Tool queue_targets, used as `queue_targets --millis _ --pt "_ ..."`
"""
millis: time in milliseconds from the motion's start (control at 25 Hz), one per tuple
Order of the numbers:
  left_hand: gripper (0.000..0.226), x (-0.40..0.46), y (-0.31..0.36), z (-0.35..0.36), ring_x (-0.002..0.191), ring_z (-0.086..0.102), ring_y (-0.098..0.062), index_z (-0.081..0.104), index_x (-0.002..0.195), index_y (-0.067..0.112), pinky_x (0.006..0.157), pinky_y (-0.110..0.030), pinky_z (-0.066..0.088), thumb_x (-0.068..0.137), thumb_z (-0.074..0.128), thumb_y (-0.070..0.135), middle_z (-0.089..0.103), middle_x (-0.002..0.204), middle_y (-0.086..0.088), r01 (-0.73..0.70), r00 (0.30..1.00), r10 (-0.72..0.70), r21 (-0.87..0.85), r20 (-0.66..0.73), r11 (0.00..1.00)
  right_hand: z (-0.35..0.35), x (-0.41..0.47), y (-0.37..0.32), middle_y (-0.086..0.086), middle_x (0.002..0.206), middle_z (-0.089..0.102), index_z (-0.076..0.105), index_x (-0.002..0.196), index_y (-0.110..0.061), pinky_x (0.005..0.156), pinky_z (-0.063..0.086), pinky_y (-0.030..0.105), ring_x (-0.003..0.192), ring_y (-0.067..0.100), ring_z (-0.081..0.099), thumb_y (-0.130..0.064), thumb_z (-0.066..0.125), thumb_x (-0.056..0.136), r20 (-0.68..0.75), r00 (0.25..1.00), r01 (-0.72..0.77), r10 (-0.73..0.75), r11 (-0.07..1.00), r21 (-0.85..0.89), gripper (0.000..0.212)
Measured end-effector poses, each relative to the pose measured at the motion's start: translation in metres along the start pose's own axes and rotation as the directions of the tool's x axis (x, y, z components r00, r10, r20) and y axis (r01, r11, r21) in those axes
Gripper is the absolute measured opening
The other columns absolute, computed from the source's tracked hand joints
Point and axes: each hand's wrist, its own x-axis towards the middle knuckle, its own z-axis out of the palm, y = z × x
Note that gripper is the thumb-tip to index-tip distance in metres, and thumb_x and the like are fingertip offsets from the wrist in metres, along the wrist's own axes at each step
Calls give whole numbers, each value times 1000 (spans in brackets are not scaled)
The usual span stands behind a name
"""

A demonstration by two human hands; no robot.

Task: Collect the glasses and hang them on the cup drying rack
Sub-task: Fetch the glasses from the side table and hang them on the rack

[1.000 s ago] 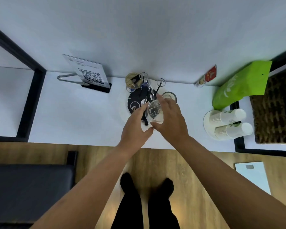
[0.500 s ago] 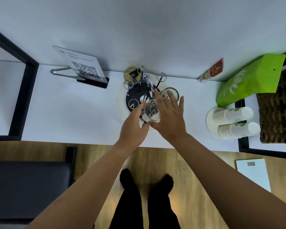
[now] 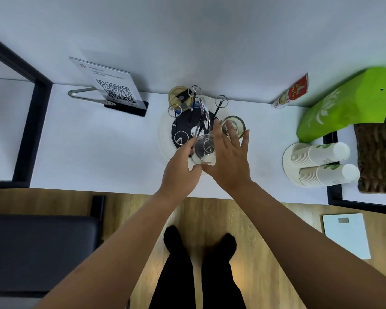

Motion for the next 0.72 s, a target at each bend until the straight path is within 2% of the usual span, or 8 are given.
queue_targets --millis 240,440,600,720 --pt "68 3 -3 -1 136 52 -9 43 157 27 105 -24 46 96 67 10 56 151 9 10 1000 -10 13 7 1000 6 0 1 13 156 55 25 162 -1 124 11 72 159 34 25 -58 89 71 6 1000 6 -6 998 -56 125" --pt "67 5 -4 -5 138 53 -11 44 157 26 110 -34 49 96 66 8 56 152 9 24 1000 -24 24 20 999 6 0 0 13 162 48 26 163 -2 125 8 70 161 34 19 -59 85 76 30 1000 8 -6 997 -78 120" --pt "66 5 -2 -9 136 52 -8 44 157 25 111 -34 48 96 61 7 56 150 11 31 999 -32 27 31 999 6 -3 0 11 166 43 23 164 -2 126 6 67 162 35 15 -62 82 79 46 999 11 -8 997 -76 120" --pt "65 4 2 -11 139 50 -11 41 159 23 113 -35 45 98 55 5 53 153 9 27 999 -28 29 46 999 2 -3 0 11 169 37 20 165 -2 127 2 62 162 35 12 -60 83 79 57 998 33 -28 996 -81 121"
